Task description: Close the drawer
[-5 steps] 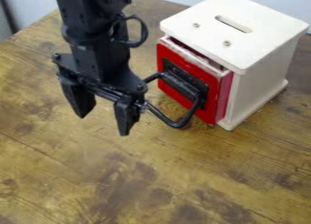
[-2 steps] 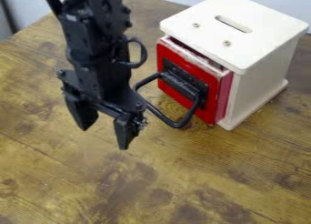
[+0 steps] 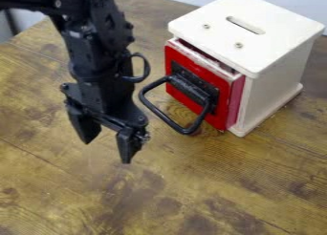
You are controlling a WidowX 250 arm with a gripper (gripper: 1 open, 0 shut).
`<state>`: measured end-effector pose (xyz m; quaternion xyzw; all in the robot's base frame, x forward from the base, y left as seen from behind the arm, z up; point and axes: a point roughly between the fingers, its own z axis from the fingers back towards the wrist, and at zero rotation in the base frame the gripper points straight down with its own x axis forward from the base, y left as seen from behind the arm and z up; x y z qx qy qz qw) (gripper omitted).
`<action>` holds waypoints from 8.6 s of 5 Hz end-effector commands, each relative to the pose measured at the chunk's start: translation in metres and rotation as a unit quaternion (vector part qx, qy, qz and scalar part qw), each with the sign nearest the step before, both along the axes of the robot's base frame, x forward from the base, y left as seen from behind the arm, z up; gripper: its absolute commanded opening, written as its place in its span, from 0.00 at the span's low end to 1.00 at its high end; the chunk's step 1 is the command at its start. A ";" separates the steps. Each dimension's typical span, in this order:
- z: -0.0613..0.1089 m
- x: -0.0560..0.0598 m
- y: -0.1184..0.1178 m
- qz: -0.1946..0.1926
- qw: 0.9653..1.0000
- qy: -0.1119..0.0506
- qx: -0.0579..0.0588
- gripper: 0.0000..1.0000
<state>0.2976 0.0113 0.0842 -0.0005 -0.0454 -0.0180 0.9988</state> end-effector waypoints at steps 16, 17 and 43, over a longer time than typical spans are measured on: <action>-0.014 0.082 0.015 -0.003 0.999 -0.036 0.002 1.00; -0.013 0.084 0.013 -0.006 0.999 -0.040 0.002 1.00; -0.007 0.079 -0.012 -0.032 0.999 -0.032 0.000 1.00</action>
